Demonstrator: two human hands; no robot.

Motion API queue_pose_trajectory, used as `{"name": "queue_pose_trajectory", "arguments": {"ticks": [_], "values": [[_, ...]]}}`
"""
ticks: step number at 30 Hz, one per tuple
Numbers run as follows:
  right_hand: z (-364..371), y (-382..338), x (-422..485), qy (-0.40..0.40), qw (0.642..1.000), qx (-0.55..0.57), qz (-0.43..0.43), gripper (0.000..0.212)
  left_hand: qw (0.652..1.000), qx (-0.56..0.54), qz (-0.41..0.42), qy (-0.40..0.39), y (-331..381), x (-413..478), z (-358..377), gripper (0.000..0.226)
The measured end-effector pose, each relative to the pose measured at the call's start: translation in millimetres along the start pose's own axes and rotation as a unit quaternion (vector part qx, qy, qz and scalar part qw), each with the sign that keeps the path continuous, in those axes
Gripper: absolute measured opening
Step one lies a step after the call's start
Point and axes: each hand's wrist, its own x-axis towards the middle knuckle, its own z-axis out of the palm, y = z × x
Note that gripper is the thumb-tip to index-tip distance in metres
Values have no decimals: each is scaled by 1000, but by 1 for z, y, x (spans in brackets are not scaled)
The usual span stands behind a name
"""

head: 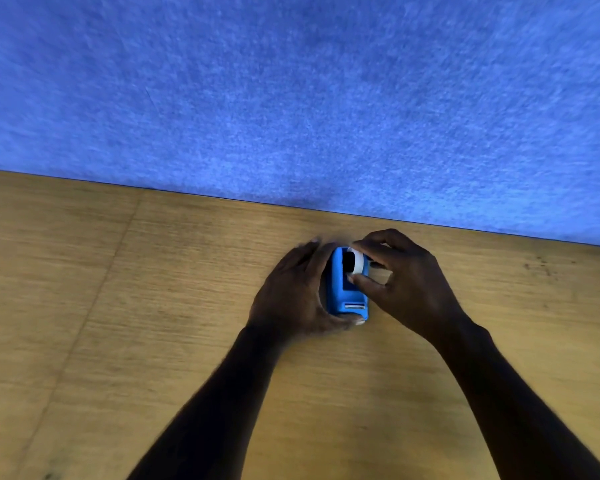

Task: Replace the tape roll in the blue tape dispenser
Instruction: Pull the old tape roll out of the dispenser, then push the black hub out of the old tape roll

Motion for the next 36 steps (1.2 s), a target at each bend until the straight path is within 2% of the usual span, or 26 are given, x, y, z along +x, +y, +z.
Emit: {"name": "queue_pose_trajectory", "arguments": {"ticks": [11,17,22,25,27,29,30,34,35,36], "values": [[-4,-7,2,-11,1000,9,5,49,1000,5,11,8,-3,0,1,115],[-4,-6,0,46,994,95,35,44,999,-22,27,18,0,1,-2,117],[-7,-8,-6,88,984,132,86,43,994,-105,-21,11,2,-4,-10,109],[-14,-18,-12,100,968,190,126,42,985,-155,-51,58,3,-6,-11,89],[-26,-30,-17,105,962,214,130,40,966,-201,-68,145,11,-7,-14,66],[-41,-41,-19,111,958,229,133,41,928,-277,-104,226,30,-1,-24,45],[-51,-46,-20,115,956,233,135,41,903,-333,-125,242,46,2,-33,35],[-93,-73,-26,120,953,245,133,42,796,-552,-170,184,112,7,-82,20],[-96,-75,-26,122,949,255,136,42,774,-586,-181,159,121,7,-88,20],[-102,-79,-27,126,947,261,141,41,768,-596,-185,142,131,7,-97,22]]}}
